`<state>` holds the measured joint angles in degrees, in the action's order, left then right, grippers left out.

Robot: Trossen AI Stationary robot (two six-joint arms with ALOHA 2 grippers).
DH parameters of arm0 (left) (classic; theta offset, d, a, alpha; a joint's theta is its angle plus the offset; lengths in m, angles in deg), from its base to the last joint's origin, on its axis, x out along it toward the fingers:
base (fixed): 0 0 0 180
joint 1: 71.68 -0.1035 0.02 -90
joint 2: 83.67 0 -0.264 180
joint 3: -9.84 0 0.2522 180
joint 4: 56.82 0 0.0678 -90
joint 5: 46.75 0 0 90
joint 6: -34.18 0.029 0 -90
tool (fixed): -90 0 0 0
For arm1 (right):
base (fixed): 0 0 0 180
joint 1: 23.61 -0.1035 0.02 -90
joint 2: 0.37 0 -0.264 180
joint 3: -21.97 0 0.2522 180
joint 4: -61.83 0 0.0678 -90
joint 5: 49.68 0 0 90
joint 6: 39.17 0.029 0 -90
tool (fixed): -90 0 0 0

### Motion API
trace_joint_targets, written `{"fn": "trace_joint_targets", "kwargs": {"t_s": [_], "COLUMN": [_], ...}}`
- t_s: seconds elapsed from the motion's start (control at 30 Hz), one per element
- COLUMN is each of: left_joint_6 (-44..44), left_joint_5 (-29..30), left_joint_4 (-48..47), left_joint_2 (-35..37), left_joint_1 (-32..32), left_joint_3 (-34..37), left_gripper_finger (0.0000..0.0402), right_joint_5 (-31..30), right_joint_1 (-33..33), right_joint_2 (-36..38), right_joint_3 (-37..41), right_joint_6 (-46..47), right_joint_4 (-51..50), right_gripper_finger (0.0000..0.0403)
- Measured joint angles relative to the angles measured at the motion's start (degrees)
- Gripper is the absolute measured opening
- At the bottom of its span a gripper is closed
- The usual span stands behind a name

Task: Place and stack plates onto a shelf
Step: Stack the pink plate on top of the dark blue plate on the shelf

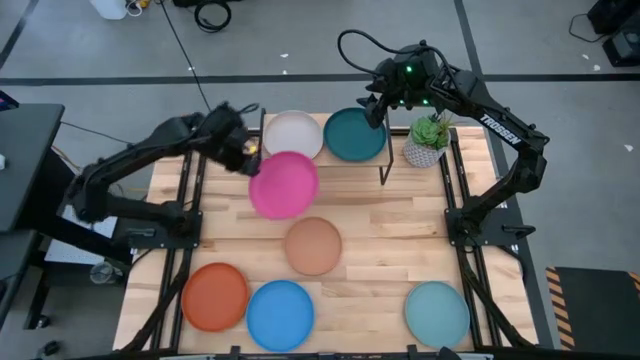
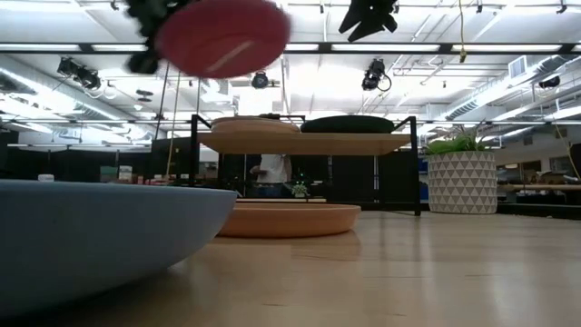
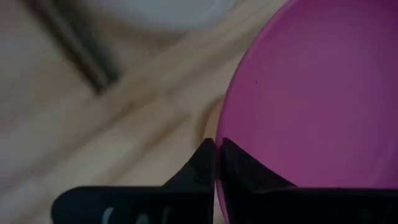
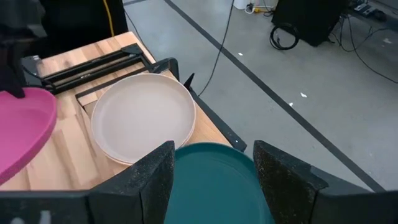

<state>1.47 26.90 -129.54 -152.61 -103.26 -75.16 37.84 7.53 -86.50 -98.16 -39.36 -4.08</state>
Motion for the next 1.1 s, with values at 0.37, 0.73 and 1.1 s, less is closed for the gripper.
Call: {"fn": "trace_joint_targets", "kwargs": {"t_s": [0.37, 0.73, 1.1], "left_joint_6": [13.6, 18.2, 12.5], "left_joint_5": [3.1, 4.1, 3.0], "left_joint_4": [-0.1, 5.5, 13.4], "left_joint_2": [-28.4, -47.7, -53.2], "left_joint_1": [-1.9, -4.5, -7.4], "left_joint_3": [-30.5, -51.0, -53.8], "left_gripper_finger": [0.0014, 0.0015, 0.0016], "right_joint_5": [-10.8, -14.0, -14.0], "right_joint_1": [0.2, 0.2, -1.0], "right_joint_2": [3.9, 8.2, 7.7], "right_joint_3": [0.0, 0.0, 0.0], "right_joint_6": [0.0, 0.1, 3.0], "right_joint_4": [-0.2, -0.2, -0.3], "right_gripper_finger": [0.0224, 0.0224, 0.0224]}}
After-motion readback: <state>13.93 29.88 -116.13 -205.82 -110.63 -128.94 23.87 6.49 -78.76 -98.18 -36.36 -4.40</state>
